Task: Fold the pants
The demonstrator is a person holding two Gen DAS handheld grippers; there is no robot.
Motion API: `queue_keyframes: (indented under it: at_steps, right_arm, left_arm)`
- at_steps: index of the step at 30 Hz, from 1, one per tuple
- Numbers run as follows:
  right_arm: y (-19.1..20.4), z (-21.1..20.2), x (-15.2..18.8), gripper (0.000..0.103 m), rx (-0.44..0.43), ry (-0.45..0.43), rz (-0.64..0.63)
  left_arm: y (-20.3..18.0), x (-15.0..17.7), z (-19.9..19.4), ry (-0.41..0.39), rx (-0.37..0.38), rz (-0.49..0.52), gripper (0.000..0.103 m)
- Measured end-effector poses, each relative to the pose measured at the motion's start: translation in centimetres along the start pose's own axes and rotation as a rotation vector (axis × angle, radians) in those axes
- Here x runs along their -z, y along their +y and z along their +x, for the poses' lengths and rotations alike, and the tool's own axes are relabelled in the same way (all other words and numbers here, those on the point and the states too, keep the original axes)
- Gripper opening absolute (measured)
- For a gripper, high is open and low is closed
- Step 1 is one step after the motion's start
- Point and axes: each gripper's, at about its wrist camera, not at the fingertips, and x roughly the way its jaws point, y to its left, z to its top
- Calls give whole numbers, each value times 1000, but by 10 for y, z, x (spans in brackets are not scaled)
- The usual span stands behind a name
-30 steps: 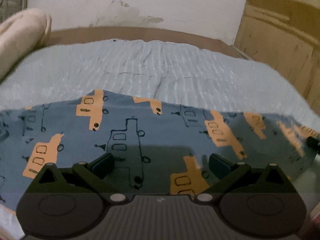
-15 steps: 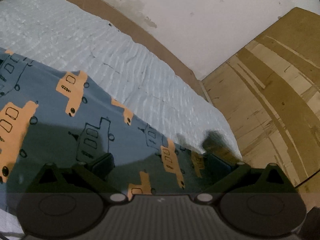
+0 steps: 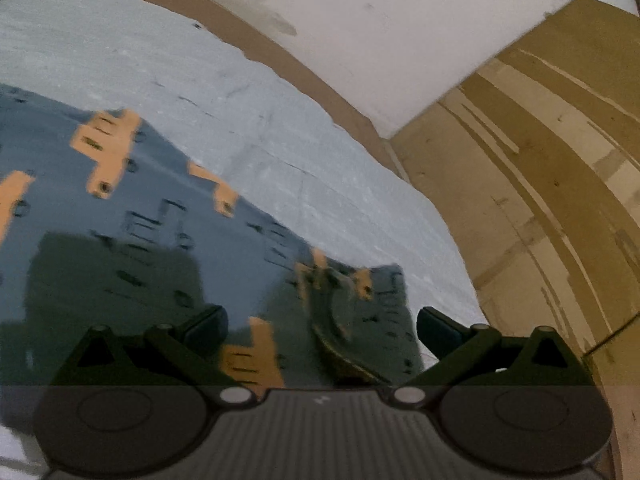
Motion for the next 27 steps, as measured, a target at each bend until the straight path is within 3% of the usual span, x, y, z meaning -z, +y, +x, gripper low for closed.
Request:
queue_keyframes:
  at_steps: [13, 16, 18, 21, 23, 27]
  right_arm:
    - [-9, -7, 8, 19, -29, -40, 35]
    - [-9, -7, 8, 19, -28, -40, 35]
    - [-8, -7, 8, 19, -26, -40, 33]
    - [-4, -6, 6, 19, -12, -36, -1]
    - [3, -6, 4, 19, 10, -30, -66]
    - [14, -8, -4, 20, 40, -30, -167]
  left_arm:
    - [-22, 4, 40, 95, -35, 36, 71]
    - [-25, 7, 47, 123, -61, 47, 55]
    - [-27, 8, 49, 129, -76, 52, 35]
    - [-27, 8, 52, 142, -110, 51, 18]
    - [-29, 7, 51, 136, -117, 51, 12]
    - [-45, 4, 48, 120, -115, 111, 10]
